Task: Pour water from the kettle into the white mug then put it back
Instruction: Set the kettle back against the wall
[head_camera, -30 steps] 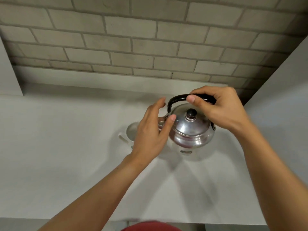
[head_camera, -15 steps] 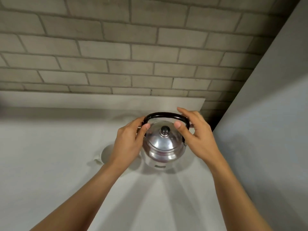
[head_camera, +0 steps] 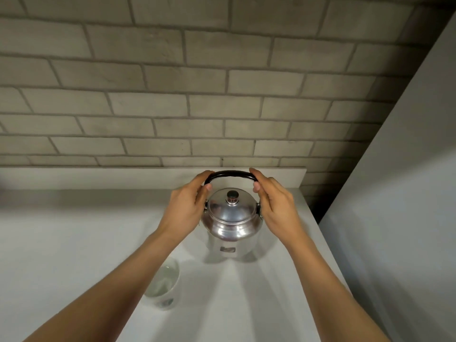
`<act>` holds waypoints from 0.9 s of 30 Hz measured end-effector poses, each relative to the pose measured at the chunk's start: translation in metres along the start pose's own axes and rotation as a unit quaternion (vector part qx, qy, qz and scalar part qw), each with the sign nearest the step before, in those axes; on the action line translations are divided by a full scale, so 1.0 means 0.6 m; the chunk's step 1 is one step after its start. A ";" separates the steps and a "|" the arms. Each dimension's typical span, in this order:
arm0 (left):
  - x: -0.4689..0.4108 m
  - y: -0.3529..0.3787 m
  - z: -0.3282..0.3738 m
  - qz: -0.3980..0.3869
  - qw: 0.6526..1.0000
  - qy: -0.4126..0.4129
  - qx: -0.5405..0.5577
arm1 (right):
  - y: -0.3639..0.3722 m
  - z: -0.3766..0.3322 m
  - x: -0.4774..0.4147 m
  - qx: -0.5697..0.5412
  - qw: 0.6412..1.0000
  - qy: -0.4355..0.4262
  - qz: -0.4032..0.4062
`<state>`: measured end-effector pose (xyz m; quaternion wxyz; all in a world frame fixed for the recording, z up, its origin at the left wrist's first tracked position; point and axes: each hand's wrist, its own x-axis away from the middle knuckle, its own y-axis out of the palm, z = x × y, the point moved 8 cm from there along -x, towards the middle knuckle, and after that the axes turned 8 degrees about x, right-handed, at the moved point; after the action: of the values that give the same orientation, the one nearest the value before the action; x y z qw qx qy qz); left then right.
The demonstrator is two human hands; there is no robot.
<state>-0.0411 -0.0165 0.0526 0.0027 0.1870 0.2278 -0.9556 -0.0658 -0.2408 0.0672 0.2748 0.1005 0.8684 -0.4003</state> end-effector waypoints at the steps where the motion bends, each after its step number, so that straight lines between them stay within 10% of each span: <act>1: -0.017 0.003 -0.011 0.002 1.000 -0.010 0.002 | 0.011 0.005 -0.015 0.007 1.000 -0.003 -0.003; 27: -0.178 0.066 -0.229 -0.094 0.989 -0.118 0.007 | 0.236 0.175 -0.134 -0.032 0.983 0.076 -0.167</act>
<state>0.1108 -0.0009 -0.0397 -0.0619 0.0510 0.2363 -0.9684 0.0983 -0.2229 -0.0341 0.1407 -0.0243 0.9035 -0.4040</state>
